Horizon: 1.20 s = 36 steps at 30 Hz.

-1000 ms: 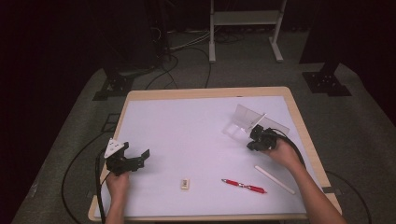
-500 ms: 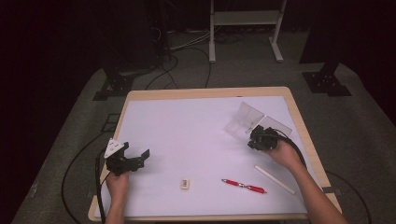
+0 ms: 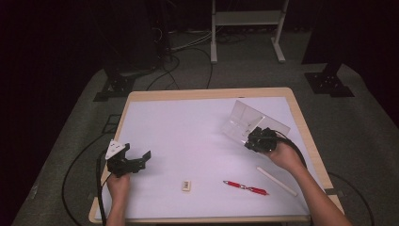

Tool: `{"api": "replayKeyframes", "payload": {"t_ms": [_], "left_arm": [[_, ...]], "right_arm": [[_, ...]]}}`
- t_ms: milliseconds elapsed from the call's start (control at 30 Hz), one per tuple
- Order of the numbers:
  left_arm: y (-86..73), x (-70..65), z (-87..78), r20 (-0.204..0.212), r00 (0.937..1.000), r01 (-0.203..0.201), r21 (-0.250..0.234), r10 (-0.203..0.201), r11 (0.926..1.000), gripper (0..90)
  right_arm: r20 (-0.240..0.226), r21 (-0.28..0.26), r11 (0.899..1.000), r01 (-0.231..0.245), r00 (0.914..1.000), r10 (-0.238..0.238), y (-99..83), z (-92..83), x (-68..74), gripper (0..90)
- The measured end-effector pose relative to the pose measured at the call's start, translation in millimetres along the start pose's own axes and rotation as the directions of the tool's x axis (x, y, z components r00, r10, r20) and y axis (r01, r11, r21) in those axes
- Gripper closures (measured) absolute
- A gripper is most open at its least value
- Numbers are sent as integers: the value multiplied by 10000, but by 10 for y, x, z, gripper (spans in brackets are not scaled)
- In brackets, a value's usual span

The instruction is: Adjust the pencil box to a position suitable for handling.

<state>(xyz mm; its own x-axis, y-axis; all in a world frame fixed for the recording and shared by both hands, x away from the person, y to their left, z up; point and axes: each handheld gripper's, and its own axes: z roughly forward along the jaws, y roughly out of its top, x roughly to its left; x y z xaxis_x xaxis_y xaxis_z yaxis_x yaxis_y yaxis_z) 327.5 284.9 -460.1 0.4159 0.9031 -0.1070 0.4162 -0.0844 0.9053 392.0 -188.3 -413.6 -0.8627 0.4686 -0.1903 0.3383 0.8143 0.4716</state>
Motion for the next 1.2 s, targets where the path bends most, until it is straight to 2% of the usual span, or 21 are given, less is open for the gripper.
{"api": "replayKeyframes", "payload": {"t_ms": [200,533,800,1200], "left_arm": [[1,1,-1,-4,10000,3,29,-3,10000,0],[0,3,-2,20,10000,63,3,-63,10000,0],[3,10,-3,29,9999,98,6,-98,10000,0],[2,13,-6,59,9999,106,-25,-106,9999,0]], "right_arm": [[-269,-188,9978,628,9976,-633,139,-20,160,858],[-678,-562,9875,1472,9862,-1508,369,-60,426,858],[-1019,-684,9761,2063,9718,-2125,496,9,595,856],[-1471,-573,9632,2625,9521,-2682,655,185,786,855]]}}
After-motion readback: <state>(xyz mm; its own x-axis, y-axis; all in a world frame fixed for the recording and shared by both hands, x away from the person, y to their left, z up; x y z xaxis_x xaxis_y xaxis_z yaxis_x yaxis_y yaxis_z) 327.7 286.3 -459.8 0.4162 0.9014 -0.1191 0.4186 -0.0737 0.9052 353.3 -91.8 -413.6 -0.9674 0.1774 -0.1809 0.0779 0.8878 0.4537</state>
